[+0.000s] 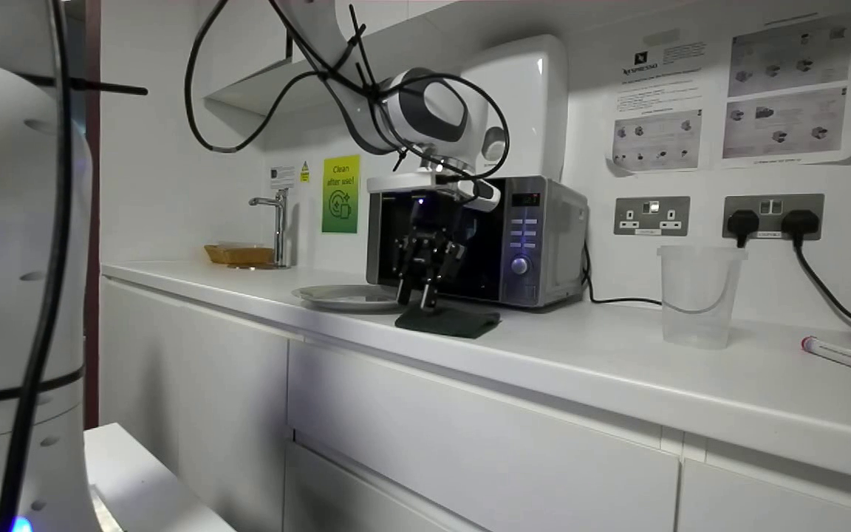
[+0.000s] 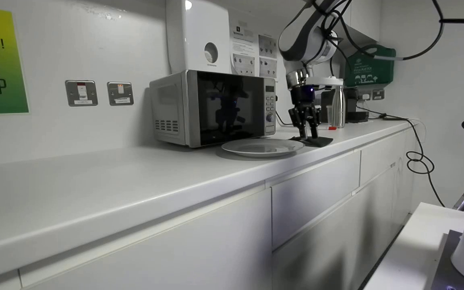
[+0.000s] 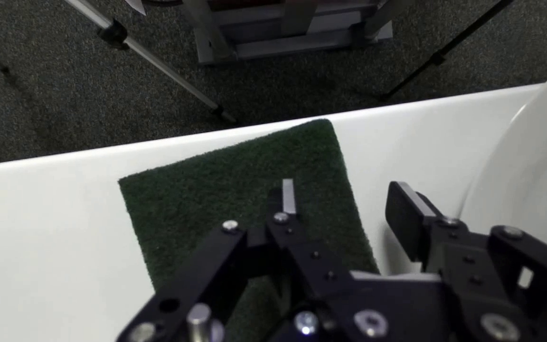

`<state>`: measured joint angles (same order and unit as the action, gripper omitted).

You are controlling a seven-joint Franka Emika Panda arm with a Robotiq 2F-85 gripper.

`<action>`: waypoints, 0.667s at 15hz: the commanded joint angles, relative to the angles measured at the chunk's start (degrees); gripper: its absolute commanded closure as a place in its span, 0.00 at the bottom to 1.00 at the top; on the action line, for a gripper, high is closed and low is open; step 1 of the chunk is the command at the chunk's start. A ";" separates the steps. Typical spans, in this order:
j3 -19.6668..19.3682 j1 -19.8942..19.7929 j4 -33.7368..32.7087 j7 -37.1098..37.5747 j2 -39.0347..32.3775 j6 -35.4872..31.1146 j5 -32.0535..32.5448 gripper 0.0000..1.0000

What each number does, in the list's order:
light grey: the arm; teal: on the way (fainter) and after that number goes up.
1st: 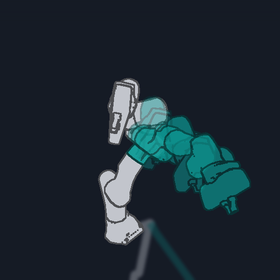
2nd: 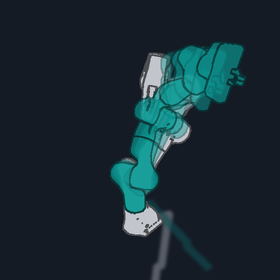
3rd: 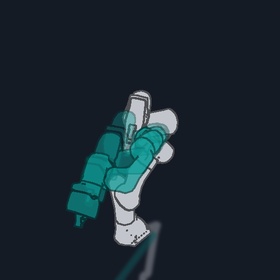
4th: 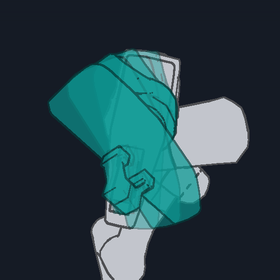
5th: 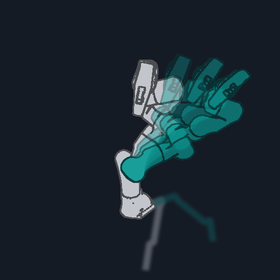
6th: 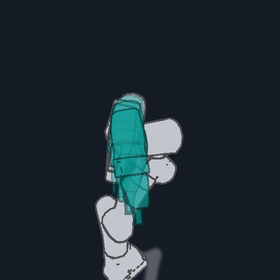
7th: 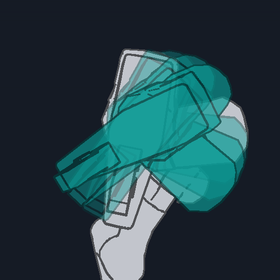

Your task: Pick up the towel from the table, wipe the plate with it and put the towel back on the table.

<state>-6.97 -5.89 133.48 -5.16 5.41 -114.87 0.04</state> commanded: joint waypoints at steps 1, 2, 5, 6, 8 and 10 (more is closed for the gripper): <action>1.11 0.79 -0.16 0.45 0.91 -0.36 -0.59 0.12; 1.47 1.12 -0.31 0.37 1.26 -0.23 -0.62 0.06; 2.62 2.11 -0.94 0.18 2.66 0.17 -0.83 0.00; 2.94 2.53 -1.19 0.11 3.20 0.27 -0.91 0.00; 3.63 3.21 -1.62 -0.05 4.18 0.38 -1.03 0.00; 4.15 3.89 -1.92 -0.26 5.08 0.47 -1.37 0.00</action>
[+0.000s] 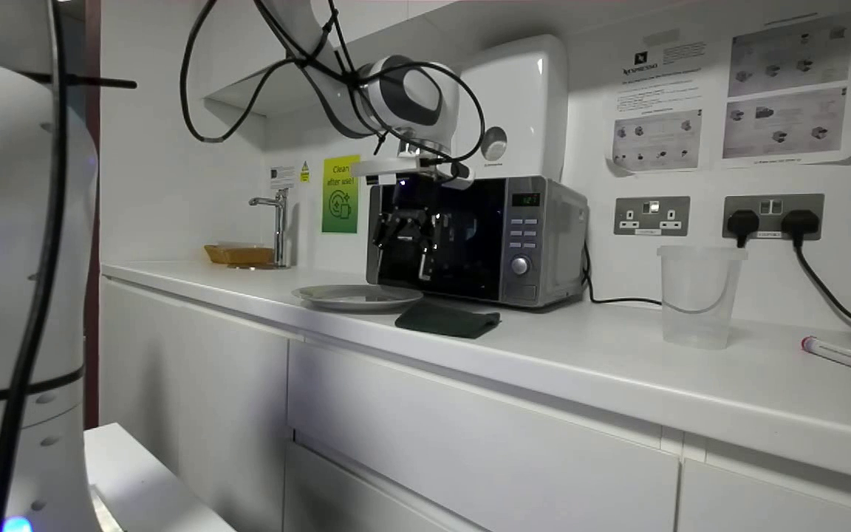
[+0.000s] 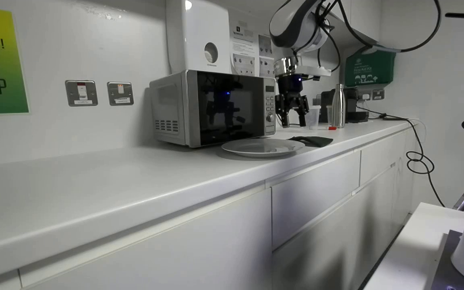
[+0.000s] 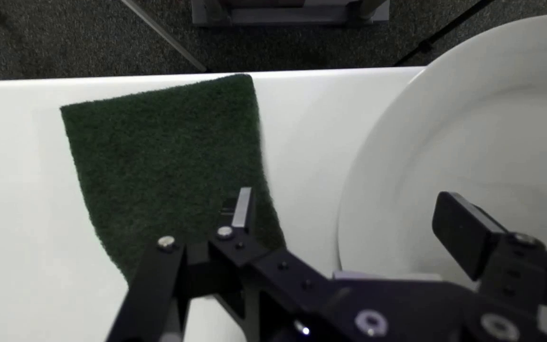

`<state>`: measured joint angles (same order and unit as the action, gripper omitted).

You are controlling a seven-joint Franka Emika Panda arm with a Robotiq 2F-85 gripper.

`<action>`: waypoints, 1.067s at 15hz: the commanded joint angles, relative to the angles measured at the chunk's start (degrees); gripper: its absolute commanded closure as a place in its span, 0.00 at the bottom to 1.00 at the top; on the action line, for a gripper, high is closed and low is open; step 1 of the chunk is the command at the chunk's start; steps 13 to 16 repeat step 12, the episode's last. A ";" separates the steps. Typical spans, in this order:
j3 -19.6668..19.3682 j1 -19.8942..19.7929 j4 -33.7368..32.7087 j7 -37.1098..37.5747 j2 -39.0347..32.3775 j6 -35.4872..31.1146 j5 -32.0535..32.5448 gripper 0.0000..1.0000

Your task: Pick up the towel from the table, wipe the plate with it and put the towel back on the table.

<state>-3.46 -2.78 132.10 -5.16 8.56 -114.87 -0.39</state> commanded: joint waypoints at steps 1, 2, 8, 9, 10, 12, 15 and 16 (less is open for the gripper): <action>0.84 1.09 -0.55 -0.31 2.24 0.43 -1.06 0.00; 1.00 1.38 -0.60 -0.39 2.64 0.33 -1.42 0.00; 1.40 2.56 0.00 0.09 3.64 0.74 -3.85 0.00; 1.41 2.11 -0.31 -0.02 2.70 0.15 -2.08 0.00; 1.45 2.16 -0.27 -0.04 2.70 0.15 -2.64 0.00; 1.47 2.28 -0.21 -0.05 2.70 0.15 -2.81 0.00; 1.47 2.28 -0.21 -0.05 2.70 0.15 -2.81 0.00; 1.47 2.28 -0.21 -0.05 2.70 0.15 -2.81 0.00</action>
